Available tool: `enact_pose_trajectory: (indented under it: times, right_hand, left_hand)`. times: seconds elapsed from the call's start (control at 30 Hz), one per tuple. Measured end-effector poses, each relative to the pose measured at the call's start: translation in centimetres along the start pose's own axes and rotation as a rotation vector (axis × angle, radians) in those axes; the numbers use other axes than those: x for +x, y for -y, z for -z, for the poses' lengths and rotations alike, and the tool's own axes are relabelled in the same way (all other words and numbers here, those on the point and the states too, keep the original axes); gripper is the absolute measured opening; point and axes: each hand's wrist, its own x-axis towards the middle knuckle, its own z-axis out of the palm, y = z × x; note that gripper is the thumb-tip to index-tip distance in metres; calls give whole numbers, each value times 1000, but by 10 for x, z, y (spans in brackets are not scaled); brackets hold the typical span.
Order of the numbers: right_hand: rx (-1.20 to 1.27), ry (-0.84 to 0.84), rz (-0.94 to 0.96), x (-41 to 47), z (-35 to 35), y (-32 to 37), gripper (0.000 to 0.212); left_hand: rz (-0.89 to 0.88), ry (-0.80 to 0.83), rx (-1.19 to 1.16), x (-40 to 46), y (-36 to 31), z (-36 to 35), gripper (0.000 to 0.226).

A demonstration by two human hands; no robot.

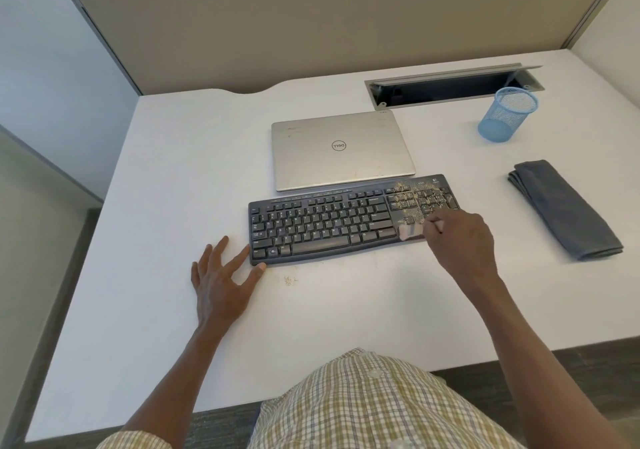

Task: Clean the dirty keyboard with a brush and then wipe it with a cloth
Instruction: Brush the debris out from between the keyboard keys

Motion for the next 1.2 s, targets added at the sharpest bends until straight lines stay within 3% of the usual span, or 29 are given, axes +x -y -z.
enact_pose_trajectory:
  times: [0.17, 0.27, 0.4, 0.53, 0.73, 0.93, 1.1, 1.2]
  right_hand:
    - [78, 33, 101, 7, -6, 32, 18]
    - [7, 101, 34, 12, -10, 36, 20]
    - [-43, 28, -52, 21, 6, 29, 21]
    - [-55, -12, -17, 35, 5, 32, 22]
    - [-111, 203, 76, 28, 2, 21, 20]
    - [-87, 67, 65, 30, 4, 25, 21]
    - [-183, 219, 113, 23, 4, 22, 16]
    - [-231, 195, 94, 26, 9, 21, 18]
  left_hand:
    - [-10, -9, 12, 1, 1, 0, 63]
    - [-7, -10, 8, 1, 1, -2, 62]
    - [-12, -14, 22, 1, 3, -2, 63]
    - [-14, -17, 22, 0, 4, -3, 64]
    - [-12, -15, 17, 1, 2, -3, 62]
    - [-9, -13, 18, 1, 4, -3, 71]
    - [-4, -10, 13, 1, 3, -2, 69]
    - [2, 1, 23, 1, 5, -3, 64]
